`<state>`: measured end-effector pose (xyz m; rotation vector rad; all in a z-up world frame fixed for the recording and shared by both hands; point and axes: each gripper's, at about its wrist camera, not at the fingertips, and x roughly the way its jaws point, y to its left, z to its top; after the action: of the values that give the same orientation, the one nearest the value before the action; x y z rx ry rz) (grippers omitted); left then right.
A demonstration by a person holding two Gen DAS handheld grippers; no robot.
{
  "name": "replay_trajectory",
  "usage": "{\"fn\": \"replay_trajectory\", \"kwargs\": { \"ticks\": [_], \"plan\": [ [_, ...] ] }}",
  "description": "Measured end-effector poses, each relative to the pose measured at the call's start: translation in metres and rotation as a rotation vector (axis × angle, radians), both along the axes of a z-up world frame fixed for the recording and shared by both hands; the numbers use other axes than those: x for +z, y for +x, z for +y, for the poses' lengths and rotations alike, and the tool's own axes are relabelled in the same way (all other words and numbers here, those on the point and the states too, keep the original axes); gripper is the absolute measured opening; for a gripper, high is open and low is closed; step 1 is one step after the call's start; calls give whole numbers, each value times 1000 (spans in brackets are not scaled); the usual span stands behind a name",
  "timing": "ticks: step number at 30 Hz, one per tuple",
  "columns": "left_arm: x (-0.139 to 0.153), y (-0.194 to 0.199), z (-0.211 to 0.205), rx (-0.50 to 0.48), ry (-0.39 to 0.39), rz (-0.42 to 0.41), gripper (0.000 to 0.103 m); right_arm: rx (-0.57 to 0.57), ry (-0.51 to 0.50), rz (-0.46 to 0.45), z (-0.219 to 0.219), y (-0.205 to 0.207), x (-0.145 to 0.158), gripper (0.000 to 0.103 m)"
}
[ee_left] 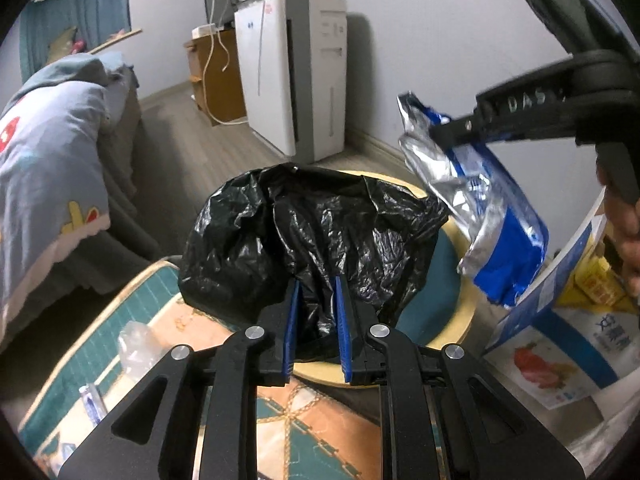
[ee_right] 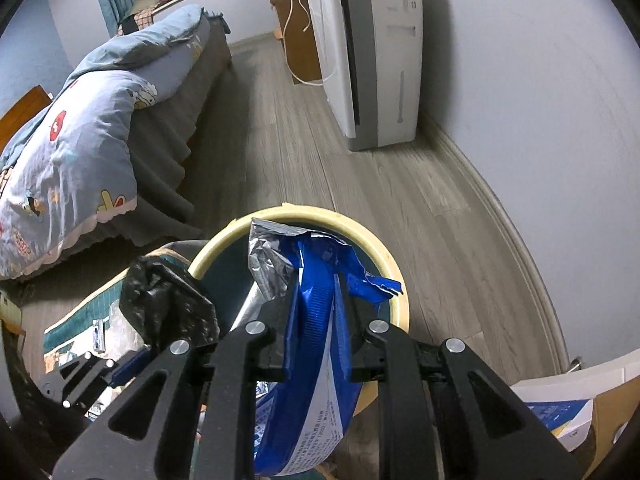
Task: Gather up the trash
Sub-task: 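Carry both bags over the wastebasket and open both tools to drop them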
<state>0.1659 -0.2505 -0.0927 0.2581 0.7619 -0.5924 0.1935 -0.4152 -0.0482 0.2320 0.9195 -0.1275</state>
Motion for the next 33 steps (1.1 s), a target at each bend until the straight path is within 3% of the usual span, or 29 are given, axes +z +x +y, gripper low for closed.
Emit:
{"fn": "replay_trajectory", "kwargs": {
  "ticks": [4, 7, 9, 11, 12, 17, 18, 24, 33],
  "plan": [
    [-4, 10, 4, 21, 0, 12, 31, -8, 14, -37, -1, -3, 3, 17],
    [-5, 11, 12, 36, 1, 5, 51, -23, 50, -62, -4, -3, 5, 23],
    [-4, 9, 15, 42, -9, -4, 61, -32, 54, -77, -5, -5, 8, 33],
    [-2, 8, 17, 51, -11, -13, 68, -39, 42, -90, -3, -6, 11, 52],
    [-1, 8, 19, 55, -13, -17, 71, -42, 35, -93, -3, -7, 12, 56],
    [4, 7, 28, 91, -14, -32, 84, -59, 32, -103, -1, -9, 18, 93],
    [6, 6, 31, 103, -14, -34, 87, -62, 38, -112, 0, -10, 21, 96],
    [36, -4, 61, 176, -39, -40, 91, -50, 71, -120, 14, -9, 32, 97],
    [103, -34, 139, 276, 28, -87, 93, 44, 132, -139, 63, -13, 54, 97]
  ]
}}
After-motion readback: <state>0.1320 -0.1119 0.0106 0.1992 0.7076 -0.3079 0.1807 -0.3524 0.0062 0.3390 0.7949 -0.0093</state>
